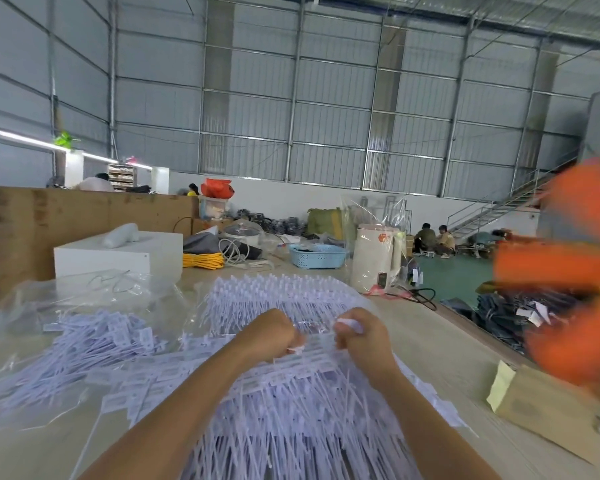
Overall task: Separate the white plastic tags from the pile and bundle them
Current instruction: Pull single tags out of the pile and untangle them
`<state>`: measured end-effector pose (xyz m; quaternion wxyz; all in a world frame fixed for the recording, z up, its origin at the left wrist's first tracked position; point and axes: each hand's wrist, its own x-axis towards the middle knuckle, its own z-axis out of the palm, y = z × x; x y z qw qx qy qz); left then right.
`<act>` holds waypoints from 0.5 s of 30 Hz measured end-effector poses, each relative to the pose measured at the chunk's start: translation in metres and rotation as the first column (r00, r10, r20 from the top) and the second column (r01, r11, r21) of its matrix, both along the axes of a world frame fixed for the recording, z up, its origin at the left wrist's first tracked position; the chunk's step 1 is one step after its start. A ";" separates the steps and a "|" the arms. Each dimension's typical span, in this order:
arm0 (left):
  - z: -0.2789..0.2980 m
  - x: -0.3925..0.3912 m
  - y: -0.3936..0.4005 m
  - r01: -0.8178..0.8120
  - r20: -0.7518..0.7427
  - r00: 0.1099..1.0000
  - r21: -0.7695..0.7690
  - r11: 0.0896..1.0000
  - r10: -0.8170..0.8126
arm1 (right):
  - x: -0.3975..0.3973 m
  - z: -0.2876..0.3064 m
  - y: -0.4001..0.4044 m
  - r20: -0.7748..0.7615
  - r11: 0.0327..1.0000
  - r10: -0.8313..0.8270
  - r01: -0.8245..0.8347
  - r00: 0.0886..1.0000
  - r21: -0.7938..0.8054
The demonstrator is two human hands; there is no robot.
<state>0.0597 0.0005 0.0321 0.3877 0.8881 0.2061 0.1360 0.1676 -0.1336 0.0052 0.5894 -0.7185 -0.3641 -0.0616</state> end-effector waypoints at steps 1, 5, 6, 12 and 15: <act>-0.001 -0.002 0.003 0.005 0.039 0.999 0.008 1.000 -0.005 | 0.004 0.004 -0.005 -0.071 0.997 0.019 -0.013 0.997 0.075; -0.003 -0.004 0.004 0.046 0.054 0.997 0.050 0.998 -0.049 | 0.008 0.033 -0.014 -0.402 0.907 0.272 -0.093 0.875 0.412; -0.003 -0.003 0.003 0.063 0.015 0.998 0.053 0.997 -0.064 | 0.007 0.041 -0.015 -0.453 0.905 0.287 -0.084 0.844 0.416; -0.002 0.001 -0.002 0.127 -0.160 0.981 0.105 0.986 -0.109 | -0.001 0.049 -0.018 -0.598 0.960 0.276 -0.252 0.753 0.126; 0.001 0.000 -0.001 0.139 -0.168 0.979 0.122 0.983 -0.117 | -0.018 0.030 -0.005 -0.530 0.916 0.306 -0.397 0.791 -0.064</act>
